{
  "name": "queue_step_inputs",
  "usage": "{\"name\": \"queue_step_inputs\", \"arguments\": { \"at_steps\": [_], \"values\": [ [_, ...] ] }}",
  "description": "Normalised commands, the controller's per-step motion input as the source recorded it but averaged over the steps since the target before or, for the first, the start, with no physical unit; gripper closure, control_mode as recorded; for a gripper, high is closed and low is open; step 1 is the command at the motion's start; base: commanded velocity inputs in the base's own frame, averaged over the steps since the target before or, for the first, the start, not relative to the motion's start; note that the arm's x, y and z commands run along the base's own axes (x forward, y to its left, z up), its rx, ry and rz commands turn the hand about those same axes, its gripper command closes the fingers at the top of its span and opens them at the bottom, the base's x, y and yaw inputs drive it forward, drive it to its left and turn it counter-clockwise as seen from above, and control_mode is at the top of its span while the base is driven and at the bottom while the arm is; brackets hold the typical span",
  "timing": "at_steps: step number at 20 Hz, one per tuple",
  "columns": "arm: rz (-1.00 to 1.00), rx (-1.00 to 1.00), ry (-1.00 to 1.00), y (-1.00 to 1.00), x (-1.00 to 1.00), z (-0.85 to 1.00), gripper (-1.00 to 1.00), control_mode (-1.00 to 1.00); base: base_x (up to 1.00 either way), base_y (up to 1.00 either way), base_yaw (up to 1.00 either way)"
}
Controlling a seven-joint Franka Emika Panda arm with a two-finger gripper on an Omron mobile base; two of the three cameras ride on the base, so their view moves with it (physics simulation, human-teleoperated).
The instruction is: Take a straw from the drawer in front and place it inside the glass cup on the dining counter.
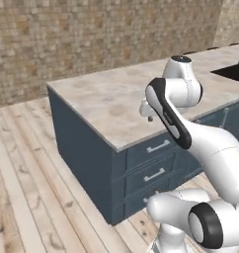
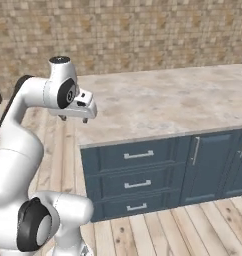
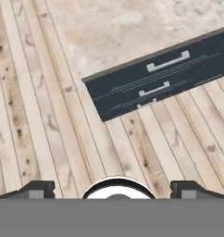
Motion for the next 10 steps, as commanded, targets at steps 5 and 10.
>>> {"name": "queue_step_inputs", "arguments": {
  "at_steps": [5, 10],
  "values": [
    [0.00, 0.00, 0.00, 0.00, 0.00, 0.00, -1.00, 1.00, 0.03, 1.00, -0.55],
    [0.00, 0.00, 0.00, 0.00, 0.00, 0.00, -1.00, 1.00, 0.20, 0.88, -0.55]
  ]
}}
